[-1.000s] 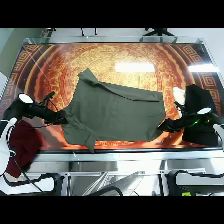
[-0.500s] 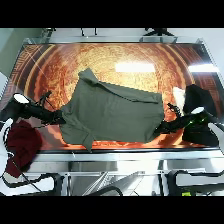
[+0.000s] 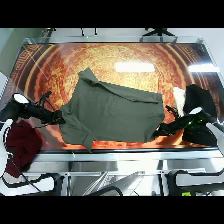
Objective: Fold the shirts.
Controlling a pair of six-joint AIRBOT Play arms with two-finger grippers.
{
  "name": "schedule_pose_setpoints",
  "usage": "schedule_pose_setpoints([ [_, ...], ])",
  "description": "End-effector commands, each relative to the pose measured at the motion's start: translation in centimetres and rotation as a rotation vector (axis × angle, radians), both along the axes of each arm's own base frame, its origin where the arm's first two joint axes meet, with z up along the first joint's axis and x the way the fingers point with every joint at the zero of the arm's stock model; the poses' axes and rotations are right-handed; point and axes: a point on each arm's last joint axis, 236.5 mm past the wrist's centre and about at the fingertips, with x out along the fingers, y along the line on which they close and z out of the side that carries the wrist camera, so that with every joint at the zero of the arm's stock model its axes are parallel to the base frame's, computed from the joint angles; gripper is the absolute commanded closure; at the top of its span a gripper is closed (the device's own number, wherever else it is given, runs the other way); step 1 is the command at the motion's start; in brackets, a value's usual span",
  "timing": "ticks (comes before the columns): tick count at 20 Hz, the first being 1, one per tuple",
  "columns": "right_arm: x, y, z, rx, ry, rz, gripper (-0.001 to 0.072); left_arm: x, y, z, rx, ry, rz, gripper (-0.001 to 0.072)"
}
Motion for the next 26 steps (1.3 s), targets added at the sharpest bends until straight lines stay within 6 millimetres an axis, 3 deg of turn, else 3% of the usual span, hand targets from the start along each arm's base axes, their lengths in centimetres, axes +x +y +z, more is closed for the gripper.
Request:
schedule_pose_setpoints([
  [1,2.8,2.1,4.6,0.144,-0.081,-0.093,0.0697,0.0,0.0,1.4,-0.015,-0.030,-0.002,0.0692],
  [3,4.3,2.0,9.7,0.209,-0.197,-0.109,0.0696,-0.1,-0.2,4.4,-0.070,-0.091,0.017,0.0692],
  [5,5.3,1.7,17.2,0.272,-0.378,-0.113,0.0696,0.7,-1.2,10.2,-0.214,-0.243,0.067,0.0692],
  [6,5.8,1.6,21.8,0.293,-0.515,-0.133,0.0696,1.1,-1.8,14.1,-0.307,-0.360,0.082,0.0692],
  [8,5.8,0.9,31.4,0.278,-0.822,-0.179,0.0696,0.8,-3.4,24.7,-0.552,-0.657,0.096,0.0692],
  [10,4.1,0.8,40.7,0.207,-1.139,-0.217,0.0696,-1.3,-3.3,36.2,-0.752,-0.966,0.137,0.0692],
  [11,2.7,1.0,44.9,0.160,-1.282,-0.237,0.0695,-3.4,-3.1,41.4,-0.794,-1.125,0.131,0.0692],
  [13,-0.6,2.4,51.5,0.030,-1.523,-0.235,0.0695,-7.6,-3.9,48.0,-0.727,-1.354,0.066,0.0691],
  [15,-3.1,4.0,56.1,-0.039,-1.669,-0.220,0.0695,-10.2,-5.9,51.6,-0.608,-1.471,0.009,0.0692],
  [17,-4.7,4.8,59.6,-0.131,-1.778,-0.204,0.0695,-11.8,-8.0,53.8,-0.538,-1.522,-0.108,0.0692],
  [18,-5.3,4.6,60.9,-0.221,-1.823,-0.201,0.0695,-11.3,-8.0,54.3,-0.485,-1.519,-0.126,0.0692],
  [20,-4.8,2.3,61.9,-0.382,-1.819,-0.261,0.0696,-7.8,-5.1,53.4,-0.272,-1.469,-0.054,0.0692],
  [21,-3.8,1.2,61.3,-0.394,-1.782,-0.281,0.0696,-5.9,-3.2,52.3,-0.198,-1.415,-0.005,0.0692],
  [23,-0.3,-0.8,58.1,-0.301,-1.644,-0.288,0.0696,-2.6,-1.5,49.3,-0.179,-1.301,0.007,0.0693],
  [25,3.9,-2.6,53.5,-0.165,-1.496,-0.298,0.0697,1.5,-0.2,43.0,-0.157,-1.109,0.027,0.0693],
  [26,6.2,-2.8,50.0,-0.107,-1.409,-0.283,0.0697,3.6,-0.3,39.2,-0.153,-1.013,0.027,0.0693],
])
